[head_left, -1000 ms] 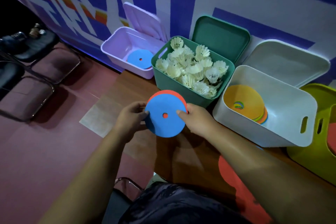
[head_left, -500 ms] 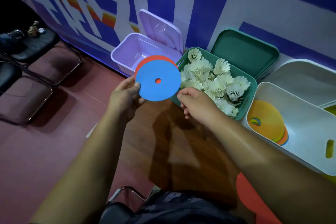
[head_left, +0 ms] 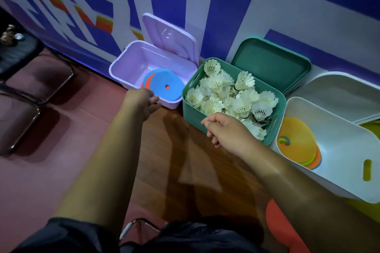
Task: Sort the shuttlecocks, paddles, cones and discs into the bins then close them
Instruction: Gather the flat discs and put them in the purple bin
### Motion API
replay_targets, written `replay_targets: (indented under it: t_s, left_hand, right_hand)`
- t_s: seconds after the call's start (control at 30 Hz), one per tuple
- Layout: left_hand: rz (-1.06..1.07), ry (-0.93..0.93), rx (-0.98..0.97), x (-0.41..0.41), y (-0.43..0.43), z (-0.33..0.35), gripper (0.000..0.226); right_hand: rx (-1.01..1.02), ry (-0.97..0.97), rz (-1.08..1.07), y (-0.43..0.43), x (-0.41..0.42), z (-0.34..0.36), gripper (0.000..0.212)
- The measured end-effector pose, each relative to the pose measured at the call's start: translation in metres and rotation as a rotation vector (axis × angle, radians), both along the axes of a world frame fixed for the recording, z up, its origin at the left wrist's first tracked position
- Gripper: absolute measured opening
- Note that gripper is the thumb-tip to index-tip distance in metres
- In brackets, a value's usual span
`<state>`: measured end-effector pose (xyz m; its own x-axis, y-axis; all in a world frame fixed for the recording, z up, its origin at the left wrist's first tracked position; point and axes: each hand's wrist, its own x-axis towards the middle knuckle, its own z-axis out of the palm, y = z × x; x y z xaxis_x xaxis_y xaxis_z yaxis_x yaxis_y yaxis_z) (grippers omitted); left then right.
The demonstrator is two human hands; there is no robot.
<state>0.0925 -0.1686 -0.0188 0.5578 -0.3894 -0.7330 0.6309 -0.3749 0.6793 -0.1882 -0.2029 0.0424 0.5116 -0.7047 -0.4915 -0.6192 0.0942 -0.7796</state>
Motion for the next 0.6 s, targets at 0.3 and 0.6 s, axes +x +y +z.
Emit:
replay_targets:
  t_s: [0.3, 0.6]
  left_hand:
    - [-0.292, 0.121, 0.095, -0.091, 0.042, -0.036, 0.022]
    - [-0.669, 0.078, 0.099, -0.212, 0.044, -0.055, 0.013]
  right_hand:
    - [0.046, 0.024, -0.057, 0.01, -0.037, -0.027, 0.019]
    - [0.13, 0.028, -0.262, 0.035, -0.133, -0.056, 0.019]
